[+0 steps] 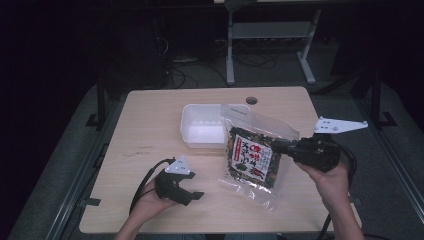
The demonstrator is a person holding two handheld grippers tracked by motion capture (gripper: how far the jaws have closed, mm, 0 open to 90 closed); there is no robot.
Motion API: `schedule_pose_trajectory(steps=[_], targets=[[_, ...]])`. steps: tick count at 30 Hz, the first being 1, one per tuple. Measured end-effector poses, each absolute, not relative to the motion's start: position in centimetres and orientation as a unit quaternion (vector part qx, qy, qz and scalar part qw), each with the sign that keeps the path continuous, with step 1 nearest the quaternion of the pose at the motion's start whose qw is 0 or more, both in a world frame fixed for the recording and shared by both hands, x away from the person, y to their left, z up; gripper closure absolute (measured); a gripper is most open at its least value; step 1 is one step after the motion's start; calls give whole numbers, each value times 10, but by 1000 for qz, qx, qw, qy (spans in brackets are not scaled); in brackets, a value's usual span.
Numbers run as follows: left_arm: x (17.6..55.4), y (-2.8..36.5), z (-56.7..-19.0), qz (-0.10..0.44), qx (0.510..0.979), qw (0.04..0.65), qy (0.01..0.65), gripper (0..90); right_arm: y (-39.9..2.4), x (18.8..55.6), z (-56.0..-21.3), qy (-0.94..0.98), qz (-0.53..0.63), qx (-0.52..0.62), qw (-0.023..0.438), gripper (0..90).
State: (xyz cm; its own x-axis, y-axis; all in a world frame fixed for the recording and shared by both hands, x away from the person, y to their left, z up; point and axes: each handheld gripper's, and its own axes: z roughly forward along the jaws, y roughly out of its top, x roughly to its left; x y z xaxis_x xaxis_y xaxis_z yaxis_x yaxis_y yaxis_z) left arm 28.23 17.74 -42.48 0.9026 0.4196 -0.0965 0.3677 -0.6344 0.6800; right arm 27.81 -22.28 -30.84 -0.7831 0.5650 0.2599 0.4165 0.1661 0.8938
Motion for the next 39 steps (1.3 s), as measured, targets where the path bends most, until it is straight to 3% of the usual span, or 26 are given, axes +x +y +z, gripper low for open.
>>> schedule_pose_trajectory(steps=[23,39], targets=[[274,217,-433,42,896,368,246,240,-189,309,-268,758,563,308,113,788],[273,219,-435,42,897,364,245,240,-162,336,-246,761,562,295,136,788]])
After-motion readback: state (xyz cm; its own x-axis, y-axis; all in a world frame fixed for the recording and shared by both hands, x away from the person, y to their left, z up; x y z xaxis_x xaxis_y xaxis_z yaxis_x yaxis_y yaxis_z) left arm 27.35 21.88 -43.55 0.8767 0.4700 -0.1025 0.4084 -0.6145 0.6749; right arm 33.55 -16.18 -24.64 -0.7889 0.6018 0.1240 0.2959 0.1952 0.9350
